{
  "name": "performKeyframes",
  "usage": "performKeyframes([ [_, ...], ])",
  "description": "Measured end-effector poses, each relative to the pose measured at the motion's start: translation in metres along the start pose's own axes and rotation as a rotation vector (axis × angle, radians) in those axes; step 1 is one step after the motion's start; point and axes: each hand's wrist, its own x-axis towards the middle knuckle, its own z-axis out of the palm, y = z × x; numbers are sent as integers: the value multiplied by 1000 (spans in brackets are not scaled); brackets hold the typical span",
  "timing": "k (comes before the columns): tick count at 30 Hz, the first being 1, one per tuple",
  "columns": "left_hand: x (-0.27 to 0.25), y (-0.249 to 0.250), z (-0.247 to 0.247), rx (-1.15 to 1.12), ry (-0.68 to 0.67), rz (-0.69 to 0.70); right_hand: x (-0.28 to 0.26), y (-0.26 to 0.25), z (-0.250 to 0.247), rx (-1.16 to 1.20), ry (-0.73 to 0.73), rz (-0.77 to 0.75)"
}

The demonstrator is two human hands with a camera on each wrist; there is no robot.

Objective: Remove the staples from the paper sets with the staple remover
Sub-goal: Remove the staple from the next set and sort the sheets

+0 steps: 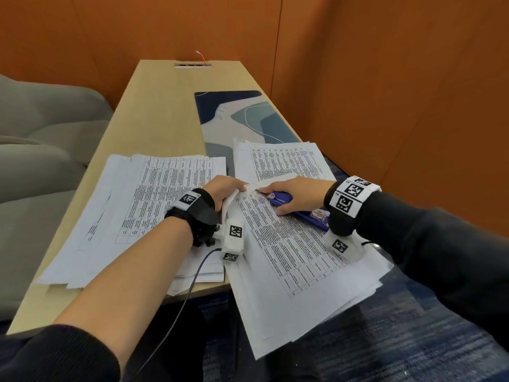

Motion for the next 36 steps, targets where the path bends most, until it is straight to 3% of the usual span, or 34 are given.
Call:
performKeyframes([
  [10, 3, 0, 0, 15, -49, -49, 1, 0, -1, -73, -27, -12],
  [22, 12, 0, -2, 167, -12, 29, 18, -17, -1, -89, -13, 13],
  [26, 14, -1, -2, 185, -9, 48, 20, -14, -12, 47, -78, 29],
  [30, 7, -1, 0, 139, -13, 88, 11, -7, -9, 534, -238, -3],
  [33, 3, 0, -2, 44, -66, 44, 11, -9, -9, 269, -131, 7],
  [36, -1, 9, -2, -92, -205, -41, 3, -12, -15, -11, 27, -20],
])
